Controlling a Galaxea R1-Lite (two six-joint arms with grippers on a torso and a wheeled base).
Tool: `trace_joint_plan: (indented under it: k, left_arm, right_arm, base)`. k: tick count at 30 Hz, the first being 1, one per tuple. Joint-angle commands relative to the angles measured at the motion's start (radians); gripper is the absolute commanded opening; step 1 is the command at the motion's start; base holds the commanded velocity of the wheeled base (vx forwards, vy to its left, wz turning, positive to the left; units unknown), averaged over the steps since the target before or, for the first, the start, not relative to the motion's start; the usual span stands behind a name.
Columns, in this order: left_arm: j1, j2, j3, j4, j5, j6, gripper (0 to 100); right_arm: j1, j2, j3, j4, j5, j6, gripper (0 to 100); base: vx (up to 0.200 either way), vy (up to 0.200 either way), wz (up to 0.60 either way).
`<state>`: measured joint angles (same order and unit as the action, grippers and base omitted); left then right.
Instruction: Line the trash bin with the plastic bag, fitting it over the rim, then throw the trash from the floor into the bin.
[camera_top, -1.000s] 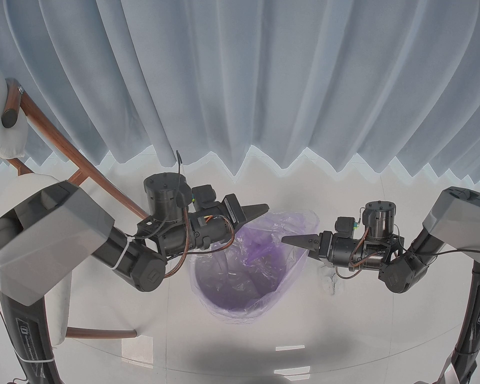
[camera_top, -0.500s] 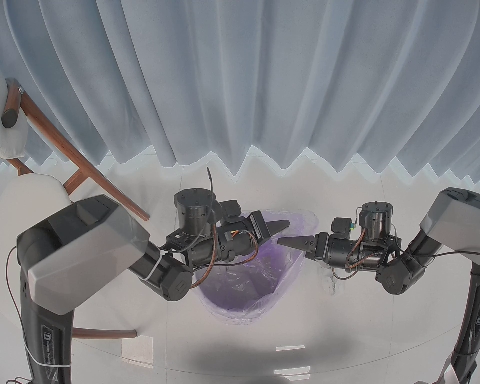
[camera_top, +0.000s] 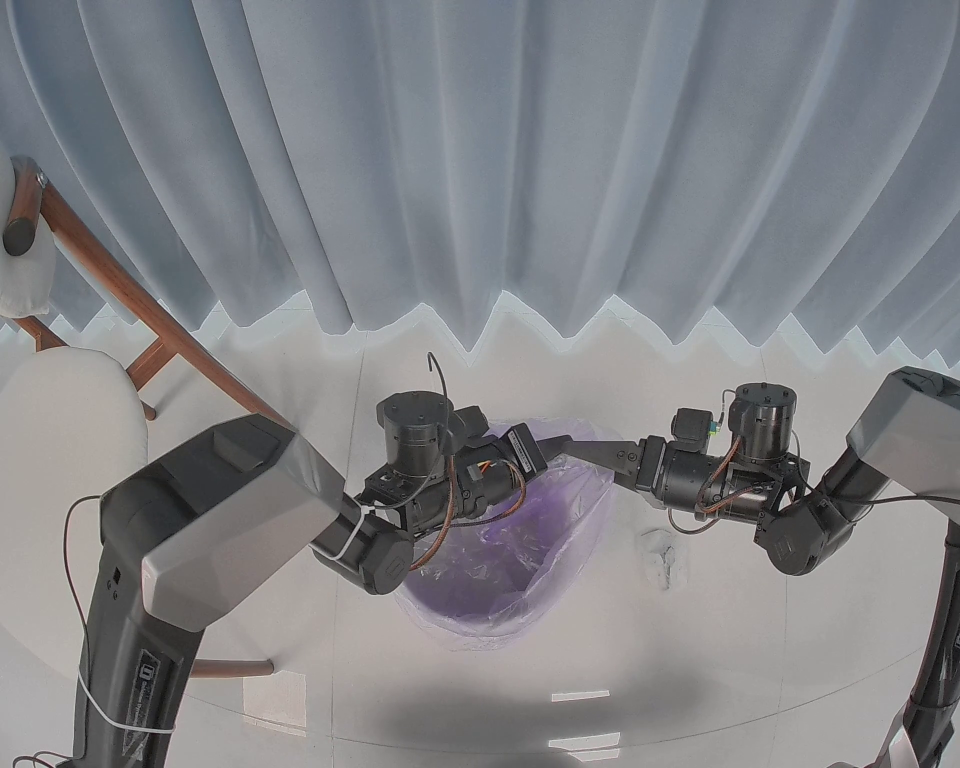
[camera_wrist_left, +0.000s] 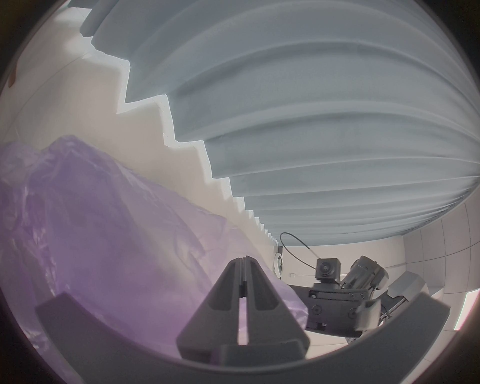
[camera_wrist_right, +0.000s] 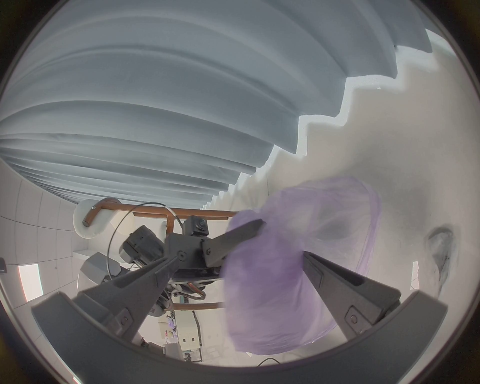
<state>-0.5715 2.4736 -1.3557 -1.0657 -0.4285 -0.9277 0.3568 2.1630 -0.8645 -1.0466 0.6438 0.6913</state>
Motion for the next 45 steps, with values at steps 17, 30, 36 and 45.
trace_joint_plan:
  k: [17, 30, 36, 45]
  left_arm:
    - [0.035, -0.144, -0.074, -0.007, 0.014, -0.016, 0]
    - [0.081, -0.591, 0.348, -0.04, 0.042, -0.04, 0]
    - [0.167, -0.72, 0.461, -0.048, 0.036, -0.034, 0]
    - [0.216, -0.808, 0.54, -0.048, 0.034, -0.034, 0]
  right_arm:
    - [-0.148, 0.081, 0.038, -0.093, -0.023, -0.151, 100]
    - [-0.105, 0.159, 0.058, -0.256, -0.023, -0.177, 100]
    - [-0.102, 0.163, 0.148, -0.438, -0.024, -0.19, 100]
    - [-0.088, 0.011, 0.278, -0.478, -0.093, -0.185, 0]
  base:
    - [0.0, 0.0, 0.0]
    - [0.0, 0.0, 0.0]
    - [0.0, 0.0, 0.0]
    - [0.0, 0.0, 0.0]
